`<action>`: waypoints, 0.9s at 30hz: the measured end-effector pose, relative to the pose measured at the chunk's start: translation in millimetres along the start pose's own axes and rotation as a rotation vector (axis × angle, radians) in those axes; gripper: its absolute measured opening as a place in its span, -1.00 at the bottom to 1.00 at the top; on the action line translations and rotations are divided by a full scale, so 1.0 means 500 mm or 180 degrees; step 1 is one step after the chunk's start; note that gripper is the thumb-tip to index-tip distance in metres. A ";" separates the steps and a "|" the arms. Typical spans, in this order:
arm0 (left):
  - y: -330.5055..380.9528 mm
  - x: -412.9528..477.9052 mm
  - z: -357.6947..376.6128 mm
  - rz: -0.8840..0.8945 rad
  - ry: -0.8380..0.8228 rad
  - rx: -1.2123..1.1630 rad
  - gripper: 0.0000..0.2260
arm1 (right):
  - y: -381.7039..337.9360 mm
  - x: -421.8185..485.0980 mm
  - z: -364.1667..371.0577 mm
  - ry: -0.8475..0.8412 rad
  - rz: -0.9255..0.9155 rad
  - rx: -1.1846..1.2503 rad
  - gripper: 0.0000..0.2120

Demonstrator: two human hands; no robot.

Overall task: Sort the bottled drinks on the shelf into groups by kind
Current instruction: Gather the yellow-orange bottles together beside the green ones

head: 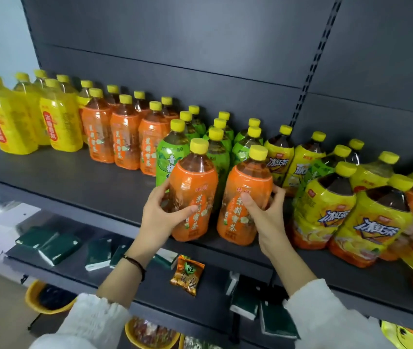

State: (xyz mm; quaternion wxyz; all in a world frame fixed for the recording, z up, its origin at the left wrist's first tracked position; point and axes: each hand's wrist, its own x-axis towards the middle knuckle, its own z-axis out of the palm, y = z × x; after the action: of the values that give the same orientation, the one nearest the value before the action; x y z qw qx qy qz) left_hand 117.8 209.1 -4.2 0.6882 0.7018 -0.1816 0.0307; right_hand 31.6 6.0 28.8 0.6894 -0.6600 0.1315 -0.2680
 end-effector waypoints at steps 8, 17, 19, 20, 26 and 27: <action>-0.017 0.056 -0.168 0.0077 0.0025 -0.0097 -0.18 | 0.018 -0.046 0.150 0.0104 -0.0131 0.0042 -0.27; -0.071 0.193 -0.423 0.0050 -0.0216 -0.0137 -0.24 | 0.054 -0.035 0.456 0.0243 -0.0164 0.0071 -0.20; -0.081 0.224 -0.473 0.0001 -0.0331 -0.0106 -0.16 | 0.060 -0.019 0.525 0.0193 -0.0149 0.0029 -0.22; -0.085 0.240 -0.495 0.0007 -0.0393 -0.0108 -0.15 | 0.066 -0.008 0.556 0.0149 -0.0136 -0.0019 -0.21; -0.096 0.323 -0.577 0.0050 -0.0708 -0.0052 -0.24 | 0.090 0.061 0.673 0.0417 -0.0099 -0.0858 0.02; -0.099 0.334 -0.583 0.0073 -0.0689 -0.0028 -0.24 | 0.091 0.069 0.683 0.0492 -0.0140 -0.0917 -0.02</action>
State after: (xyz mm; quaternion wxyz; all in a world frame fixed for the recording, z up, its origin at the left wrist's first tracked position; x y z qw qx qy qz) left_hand 348.2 457.6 12.4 0.6672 0.6958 -0.2630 -0.0382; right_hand 251.6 273.1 22.2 0.5694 -0.7322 0.2067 -0.3115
